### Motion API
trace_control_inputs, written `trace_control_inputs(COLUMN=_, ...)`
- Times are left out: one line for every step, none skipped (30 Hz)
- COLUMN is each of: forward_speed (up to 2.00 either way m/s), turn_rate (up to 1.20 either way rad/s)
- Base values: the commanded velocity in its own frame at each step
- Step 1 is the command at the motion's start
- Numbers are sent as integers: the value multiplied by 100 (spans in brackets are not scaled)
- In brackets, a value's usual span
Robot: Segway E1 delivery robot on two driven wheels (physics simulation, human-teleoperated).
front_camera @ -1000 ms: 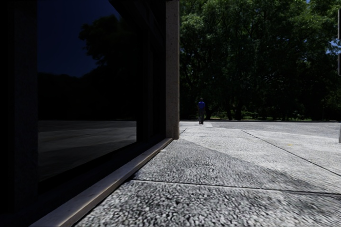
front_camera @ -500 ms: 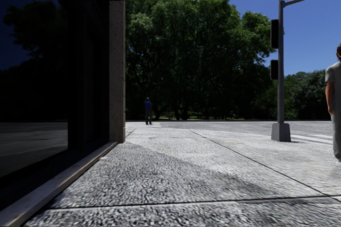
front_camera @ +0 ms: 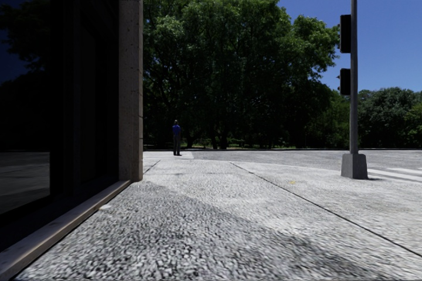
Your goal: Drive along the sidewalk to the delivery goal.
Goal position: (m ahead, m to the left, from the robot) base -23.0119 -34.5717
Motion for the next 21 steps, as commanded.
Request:
trace_control_inputs(forward_speed=109, turn_rate=-25)
trace_control_inputs(forward_speed=108, turn_rate=-30)
trace_control_inputs(forward_speed=106, turn_rate=-32)
trace_control_inputs(forward_speed=106, turn_rate=-32)
trace_control_inputs(forward_speed=106, turn_rate=-32)
trace_control_inputs(forward_speed=106, turn_rate=-32)
trace_control_inputs(forward_speed=106, turn_rate=-32)
trace_control_inputs(forward_speed=106, turn_rate=-32)
trace_control_inputs(forward_speed=106, turn_rate=-32)
trace_control_inputs(forward_speed=106, turn_rate=-32)
trace_control_inputs(forward_speed=106, turn_rate=-32)
trace_control_inputs(forward_speed=106, turn_rate=-32)
trace_control_inputs(forward_speed=106, turn_rate=-32)
trace_control_inputs(forward_speed=105, turn_rate=-32)
trace_control_inputs(forward_speed=105, turn_rate=-32)
trace_control_inputs(forward_speed=105, turn_rate=-32)
trace_control_inputs(forward_speed=105, turn_rate=-32)
trace_control_inputs(forward_speed=105, turn_rate=-32)
trace_control_inputs(forward_speed=105, turn_rate=-32)
trace_control_inputs(forward_speed=105, turn_rate=-32)
trace_control_inputs(forward_speed=105, turn_rate=-32)
